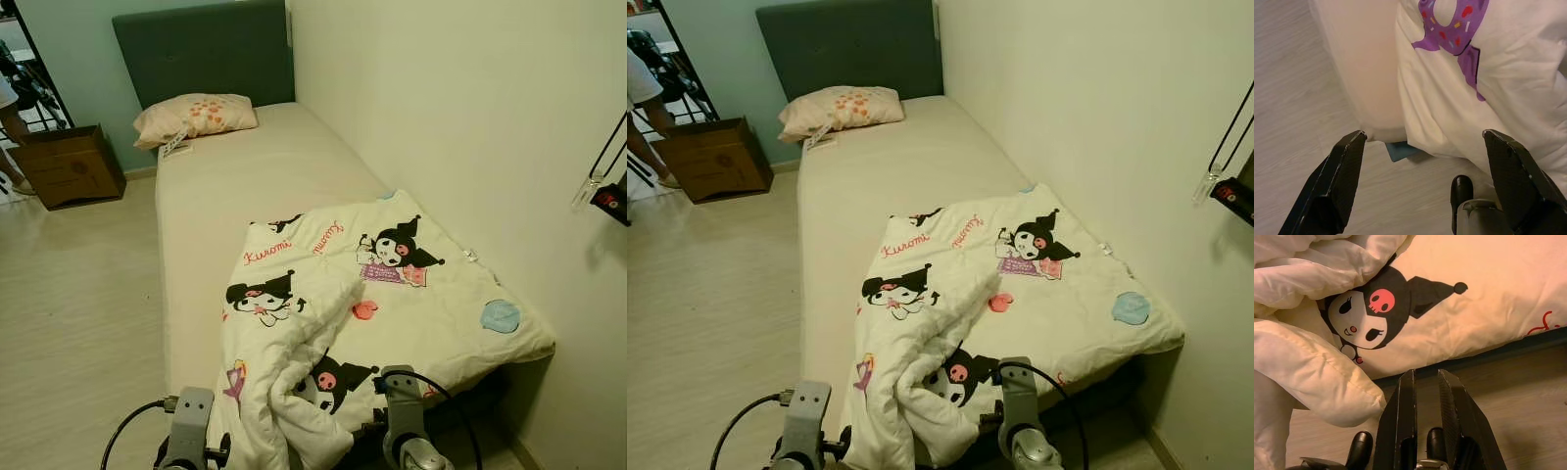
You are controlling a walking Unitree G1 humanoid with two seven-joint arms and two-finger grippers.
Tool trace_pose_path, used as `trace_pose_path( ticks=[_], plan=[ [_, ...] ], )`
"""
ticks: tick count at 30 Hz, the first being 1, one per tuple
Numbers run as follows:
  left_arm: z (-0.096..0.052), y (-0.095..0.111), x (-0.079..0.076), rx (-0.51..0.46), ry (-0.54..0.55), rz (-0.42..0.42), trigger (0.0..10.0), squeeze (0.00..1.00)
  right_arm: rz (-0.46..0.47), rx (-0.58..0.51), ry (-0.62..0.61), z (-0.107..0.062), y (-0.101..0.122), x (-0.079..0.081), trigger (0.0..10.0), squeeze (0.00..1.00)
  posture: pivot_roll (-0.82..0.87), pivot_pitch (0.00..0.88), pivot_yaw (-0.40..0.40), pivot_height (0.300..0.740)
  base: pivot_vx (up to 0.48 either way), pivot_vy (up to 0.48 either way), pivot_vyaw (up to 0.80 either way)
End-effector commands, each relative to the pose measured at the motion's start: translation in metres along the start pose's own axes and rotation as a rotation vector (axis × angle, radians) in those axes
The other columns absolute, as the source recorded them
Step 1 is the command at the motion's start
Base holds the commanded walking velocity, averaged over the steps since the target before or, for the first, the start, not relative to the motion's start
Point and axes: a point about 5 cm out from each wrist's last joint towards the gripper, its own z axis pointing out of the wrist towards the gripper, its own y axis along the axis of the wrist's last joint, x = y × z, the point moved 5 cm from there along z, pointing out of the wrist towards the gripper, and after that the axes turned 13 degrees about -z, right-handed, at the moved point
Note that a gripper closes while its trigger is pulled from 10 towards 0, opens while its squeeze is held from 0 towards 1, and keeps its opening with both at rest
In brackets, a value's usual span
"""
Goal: Clean up the room
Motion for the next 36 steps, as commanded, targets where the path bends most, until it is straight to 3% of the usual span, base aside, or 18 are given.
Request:
trace_pose_path(
  ticks=[1, 4, 10, 18, 19, 23, 28, 36],
  plan=[
    [-0.001, -0.005, 0.008, 0.027, 0.022, 0.014, 10.0, 0.00, 0.006, 0.024, 0.011, 0.000, -0.004, 0.005, 10.0, 0.00, -0.03, 0.073, 0.032, 0.740, 0.000, 0.000, 0.00],
    [0.000, -0.005, 0.009, 0.034, 0.027, 0.005, 10.0, 0.00, 0.006, 0.027, 0.011, 0.000, -0.005, 0.005, 10.0, 0.00, -0.03, 0.068, 0.033, 0.740, 0.000, 0.000, 0.00],
    [0.002, -0.001, 0.016, 0.040, 0.069, 0.079, 10.0, 0.00, 0.019, 0.032, 0.004, 0.000, -0.006, 0.003, 10.0, 0.00, -0.04, 0.067, 0.032, 0.740, 0.000, 0.000, 0.00],
    [0.003, -0.001, 0.011, 0.041, 0.055, 0.063, 10.0, 0.00, 0.023, 0.030, 0.000, 0.000, -0.005, 0.001, 10.0, 0.00, -0.03, 0.068, 0.030, 0.740, 0.000, 0.000, 0.00],
    [0.002, -0.004, 0.012, 0.050, 0.061, -0.007, 10.0, 0.00, 0.019, 0.025, 0.001, 0.000, -0.003, 0.001, 10.0, 0.00, -0.03, 0.066, 0.019, 0.740, 0.000, 0.000, 0.00],
    [0.002, -0.003, 0.016, 0.053, 0.091, 0.024, 10.0, 0.00, 0.003, 0.003, 0.014, 0.002, 0.005, 0.003, 10.0, 0.00, -0.03, 0.067, 0.008, 0.740, 0.000, 0.000, 0.00],
    [0.002, -0.001, 0.017, 0.038, 0.112, -0.018, 10.0, 0.00, -0.010, -0.035, 0.032, 0.005, 0.017, 0.006, 10.0, 0.00, -0.03, 0.076, -0.004, 0.740, 0.000, 0.000, 0.00],
    [0.001, 0.002, 0.009, 0.001, 0.092, -0.046, 10.0, 0.00, -0.017, -0.036, 0.012, 0.005, 0.018, -0.001, 10.0, 0.00, -0.05, 0.082, -0.007, 0.740, 0.000, 0.000, 0.00]
  ],
)
